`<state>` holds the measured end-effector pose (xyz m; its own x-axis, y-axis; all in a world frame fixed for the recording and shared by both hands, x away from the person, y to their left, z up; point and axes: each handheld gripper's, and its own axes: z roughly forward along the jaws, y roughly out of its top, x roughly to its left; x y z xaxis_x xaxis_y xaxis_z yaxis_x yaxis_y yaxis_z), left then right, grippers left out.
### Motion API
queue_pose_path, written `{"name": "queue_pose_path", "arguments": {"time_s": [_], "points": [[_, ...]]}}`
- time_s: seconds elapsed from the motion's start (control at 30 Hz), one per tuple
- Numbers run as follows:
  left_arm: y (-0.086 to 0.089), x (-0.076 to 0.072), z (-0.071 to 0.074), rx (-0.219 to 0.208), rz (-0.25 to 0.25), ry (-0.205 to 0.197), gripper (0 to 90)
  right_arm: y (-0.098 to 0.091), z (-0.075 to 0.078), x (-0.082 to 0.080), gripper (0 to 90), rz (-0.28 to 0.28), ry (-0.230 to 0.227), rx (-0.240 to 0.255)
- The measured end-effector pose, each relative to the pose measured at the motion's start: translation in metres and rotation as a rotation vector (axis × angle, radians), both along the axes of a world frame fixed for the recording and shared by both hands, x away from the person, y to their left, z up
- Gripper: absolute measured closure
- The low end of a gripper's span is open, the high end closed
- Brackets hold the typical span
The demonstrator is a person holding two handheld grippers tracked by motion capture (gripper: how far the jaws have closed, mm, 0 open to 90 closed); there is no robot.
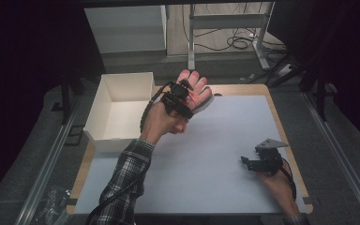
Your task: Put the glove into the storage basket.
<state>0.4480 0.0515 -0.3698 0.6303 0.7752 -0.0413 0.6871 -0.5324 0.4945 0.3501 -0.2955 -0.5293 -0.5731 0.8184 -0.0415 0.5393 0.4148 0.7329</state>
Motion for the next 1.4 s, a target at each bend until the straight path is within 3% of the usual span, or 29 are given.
{"name": "queue_pose_path", "arguments": {"time_s": [0.4, 0.77, 1.07, 1.4], "points": [[0.057, 0.01, 0.024, 0.003, 0.149, -0.019, 40.9, 0.0, 0.0, 0.0, 23.9, 0.002, -0.001, 0.0], [0.116, 0.014, 0.026, 0.026, 0.316, -0.027, 40.1, 0.0, 0.0, 0.0, 23.9, 0.002, -0.001, 0.0], [0.155, 0.02, 0.004, 0.036, 0.441, 0.011, 39.5, 0.0, 0.0, 0.0, 23.9, 0.002, -0.003, -0.002], [0.169, 0.034, -0.038, 0.041, 0.513, 0.055, 39.0, 0.0, 0.0, 0.0, 23.9, 0.002, -0.004, -0.003]]}}
